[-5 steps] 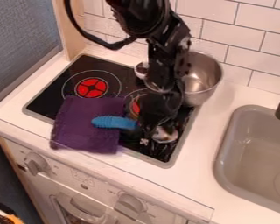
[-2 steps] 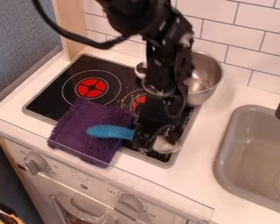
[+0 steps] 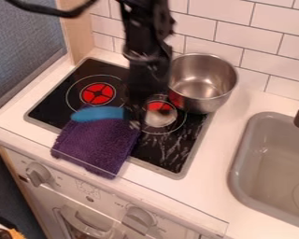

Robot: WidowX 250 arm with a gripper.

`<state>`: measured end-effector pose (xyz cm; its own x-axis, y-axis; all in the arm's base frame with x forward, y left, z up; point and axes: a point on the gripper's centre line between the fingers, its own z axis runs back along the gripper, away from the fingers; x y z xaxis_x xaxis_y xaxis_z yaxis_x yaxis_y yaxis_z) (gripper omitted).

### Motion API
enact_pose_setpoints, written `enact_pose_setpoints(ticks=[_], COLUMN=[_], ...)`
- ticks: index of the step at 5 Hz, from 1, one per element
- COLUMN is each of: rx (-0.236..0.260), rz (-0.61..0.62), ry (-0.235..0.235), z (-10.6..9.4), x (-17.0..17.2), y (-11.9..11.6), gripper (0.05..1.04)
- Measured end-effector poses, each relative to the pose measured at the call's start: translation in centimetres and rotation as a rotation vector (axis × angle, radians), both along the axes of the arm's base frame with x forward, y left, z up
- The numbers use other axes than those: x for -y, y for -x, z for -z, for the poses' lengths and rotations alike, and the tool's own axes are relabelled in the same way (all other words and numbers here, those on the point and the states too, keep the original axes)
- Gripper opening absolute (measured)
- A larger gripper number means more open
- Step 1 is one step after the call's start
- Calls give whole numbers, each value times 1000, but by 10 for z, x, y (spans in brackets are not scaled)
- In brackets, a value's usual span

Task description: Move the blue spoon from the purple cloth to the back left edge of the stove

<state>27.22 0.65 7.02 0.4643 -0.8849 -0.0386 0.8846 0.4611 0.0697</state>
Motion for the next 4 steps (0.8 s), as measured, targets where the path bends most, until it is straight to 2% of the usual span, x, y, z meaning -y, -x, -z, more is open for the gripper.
enact_pose_setpoints(ticks=[1,2,3,4], rx=[59,90,101,91], rz=[-84,-252,-382,-494], ry=[33,86,66,38], z=[-18,-27,-29,-19], x=[-14,-44,-64,-91], y=[-20,-36,-51,-61], gripper=[312,312,312,312])
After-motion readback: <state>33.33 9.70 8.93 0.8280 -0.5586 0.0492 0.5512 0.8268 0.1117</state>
